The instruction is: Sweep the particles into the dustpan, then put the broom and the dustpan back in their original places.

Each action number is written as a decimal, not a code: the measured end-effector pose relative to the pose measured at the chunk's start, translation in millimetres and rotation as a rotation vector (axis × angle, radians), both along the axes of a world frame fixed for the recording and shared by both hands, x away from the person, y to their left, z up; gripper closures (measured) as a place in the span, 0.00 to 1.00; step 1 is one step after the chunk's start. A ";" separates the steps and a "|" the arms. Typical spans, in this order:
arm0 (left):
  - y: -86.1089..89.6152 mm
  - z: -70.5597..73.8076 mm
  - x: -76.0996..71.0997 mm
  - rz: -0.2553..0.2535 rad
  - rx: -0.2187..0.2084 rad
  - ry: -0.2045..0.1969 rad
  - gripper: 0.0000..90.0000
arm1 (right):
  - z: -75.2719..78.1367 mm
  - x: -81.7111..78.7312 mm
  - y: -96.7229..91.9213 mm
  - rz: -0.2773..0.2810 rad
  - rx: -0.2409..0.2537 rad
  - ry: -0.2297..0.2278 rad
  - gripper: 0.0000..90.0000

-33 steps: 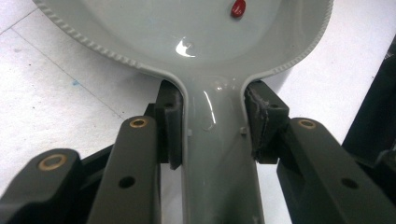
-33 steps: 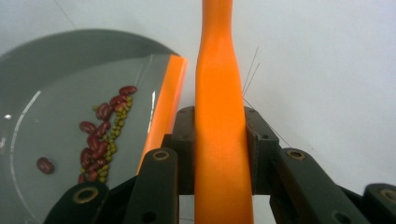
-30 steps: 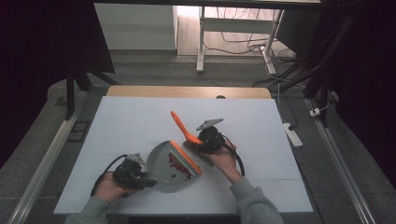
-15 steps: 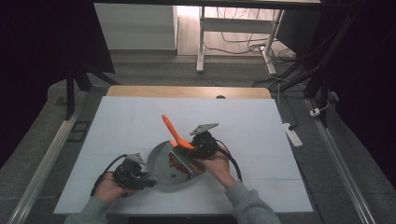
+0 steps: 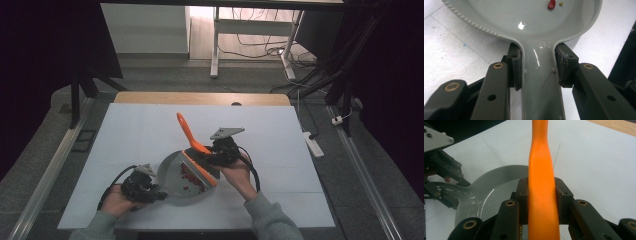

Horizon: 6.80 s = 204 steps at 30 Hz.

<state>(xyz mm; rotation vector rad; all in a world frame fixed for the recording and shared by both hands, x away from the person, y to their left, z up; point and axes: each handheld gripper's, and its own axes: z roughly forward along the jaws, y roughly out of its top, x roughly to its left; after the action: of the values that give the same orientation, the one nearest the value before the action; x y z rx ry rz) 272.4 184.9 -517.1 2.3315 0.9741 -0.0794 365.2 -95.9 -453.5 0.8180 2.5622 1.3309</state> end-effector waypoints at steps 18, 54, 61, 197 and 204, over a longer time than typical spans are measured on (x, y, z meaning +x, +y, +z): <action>4.2 2.2 -0.2 0.030 -0.036 -0.023 0.68 | 6.0 -0.1 -24.5 0.010 -0.032 -0.043 0.79; 31.1 6.8 -16.5 0.309 -0.129 -0.105 0.68 | 20.9 -6.6 -110.8 -0.085 0.018 -0.028 0.79; 37.7 6.5 -21.2 0.368 -0.132 -0.125 0.68 | 18.4 -9.0 -120.7 -0.089 0.014 -0.007 0.79; 22.4 20.8 -28.6 0.307 -0.122 -0.274 0.38 | -42.4 -53.4 -180.2 -0.093 -0.128 -0.109 0.55; 22.5 20.3 -29.1 0.303 -0.126 -0.267 0.38 | -40.3 -56.7 -180.5 -0.089 -0.115 -0.138 0.54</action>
<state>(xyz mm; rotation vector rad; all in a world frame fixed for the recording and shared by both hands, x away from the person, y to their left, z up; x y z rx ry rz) 243.4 207.3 -496.8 1.9934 1.1355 0.2767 308.5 -276.4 -493.9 0.7801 2.4403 1.1602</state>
